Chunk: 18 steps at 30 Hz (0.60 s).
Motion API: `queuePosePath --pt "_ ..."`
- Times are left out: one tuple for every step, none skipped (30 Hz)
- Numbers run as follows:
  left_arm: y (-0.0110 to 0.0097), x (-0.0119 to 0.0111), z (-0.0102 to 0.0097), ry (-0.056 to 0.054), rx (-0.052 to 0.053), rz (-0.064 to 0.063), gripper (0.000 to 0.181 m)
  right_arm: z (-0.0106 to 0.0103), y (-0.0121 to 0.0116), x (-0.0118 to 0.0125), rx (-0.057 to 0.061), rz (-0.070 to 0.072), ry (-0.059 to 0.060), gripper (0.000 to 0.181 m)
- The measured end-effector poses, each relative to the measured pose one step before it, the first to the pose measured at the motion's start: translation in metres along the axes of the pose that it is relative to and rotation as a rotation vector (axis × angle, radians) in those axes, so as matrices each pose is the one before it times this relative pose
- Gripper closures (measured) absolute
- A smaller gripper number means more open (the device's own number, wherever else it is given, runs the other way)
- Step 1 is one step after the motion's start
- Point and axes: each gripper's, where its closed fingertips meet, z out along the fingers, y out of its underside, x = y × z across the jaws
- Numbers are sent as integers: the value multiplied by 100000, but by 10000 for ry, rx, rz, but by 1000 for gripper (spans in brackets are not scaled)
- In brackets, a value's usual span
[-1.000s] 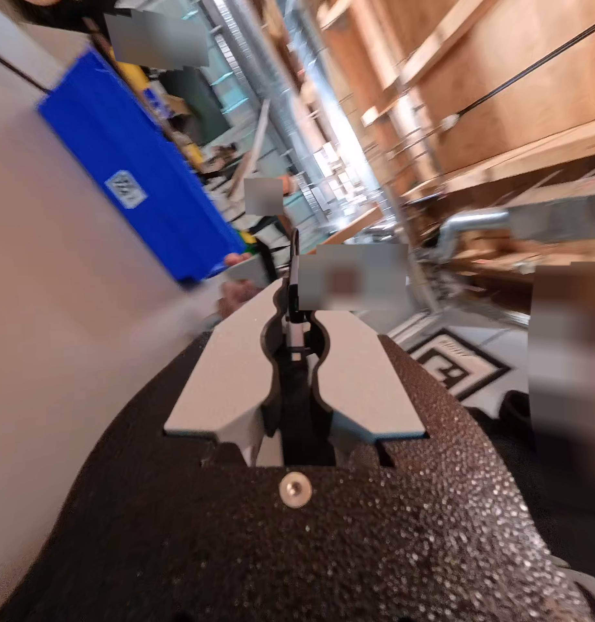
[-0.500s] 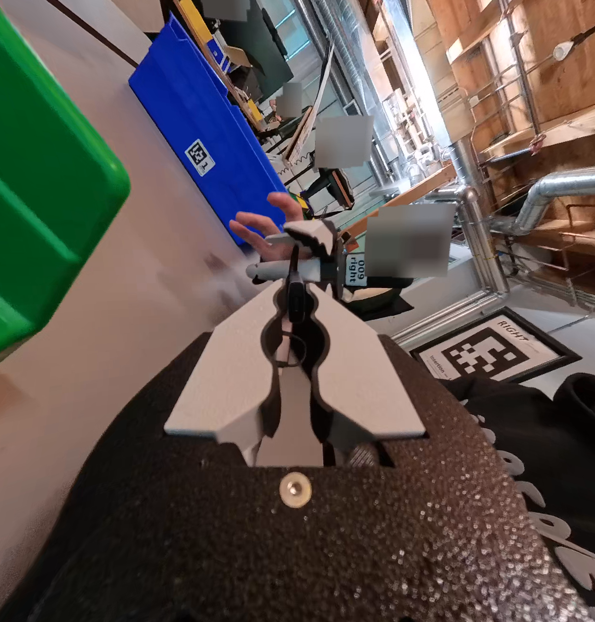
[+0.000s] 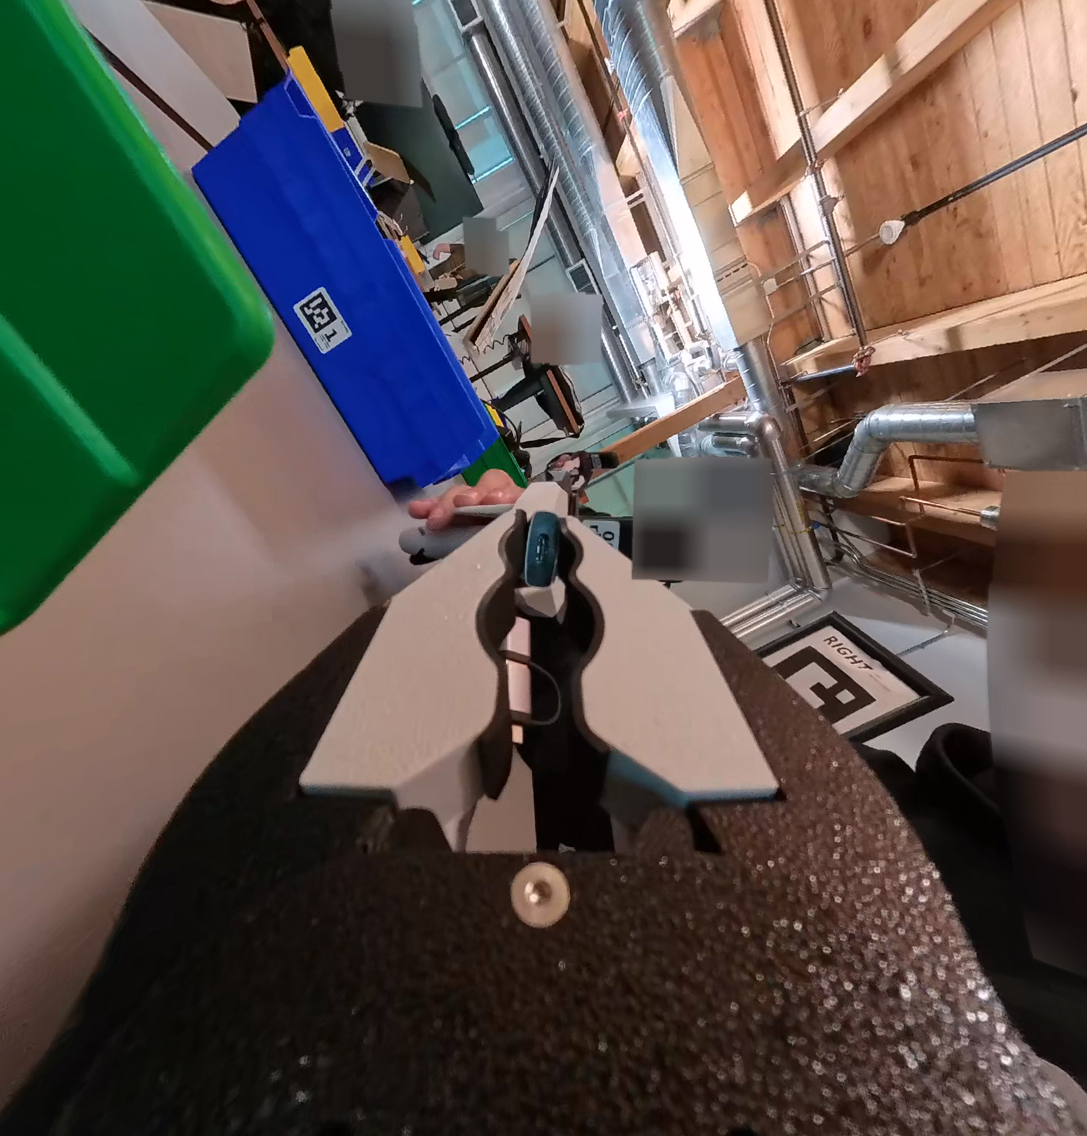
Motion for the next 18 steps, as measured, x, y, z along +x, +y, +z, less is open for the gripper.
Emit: queuePosePath --pt "-49 -93 13 -127 20 122 175 12 77 8 -92 206 7 158" --pt "-50 -153 49 -214 19 271 176 -1 106 37 -67 289 1 158" --pt "-103 19 78 -149 43 338 176 -28 -38 89 43 338 16 158" --pt "-212 155 109 -102 101 363 175 -63 -154 176 142 433 34 158" --pt "-405 305 33 -106 180 427 174 -165 -247 355 235 505 112 158" --pt "-683 375 -157 -168 265 562 169 -278 -215 480 222 465 157 158" --pt "-911 431 -418 -262 326 727 166 -336 -145 545 154 379 184 158" --pt "-1199 378 -717 -401 400 892 166 -371 -93 821 125 307 383 158" --pt "-1431 69 -1023 -618 428 995 166 -388 -127 869 181 328 394 158" --pt "-1471 -379 -1264 -849 355 1044 165 -358 -124 732 177 401 253 158" --pt "-1365 -988 -1435 -1092 231 1039 165 -340 -183 1008 208 385 457 158" --pt "-1136 -1637 -1500 -1316 109 957 165 -317 -126 1000 156 368 456 158" --pt "-815 -2123 -1409 -1422 -16 837 164 -249 -15 646 58 331 207 158" --pt "-421 -2167 -1061 -1266 -139 757 163 -207 -5 555 50 206 196 158" --pt "15 -1692 -579 -832 -296 717 162 -187 33 559 52 111 279 158" --pt "487 -1035 -87 -387 -489 592 160 -115 187 258 -48 94 90 158" --pt "885 -357 270 59 -739 523 158 -65 108 155 -26 75 45 158" --pt "1180 174 469 405 -1003 529 155 -81 -160 122 119 15 76 158"
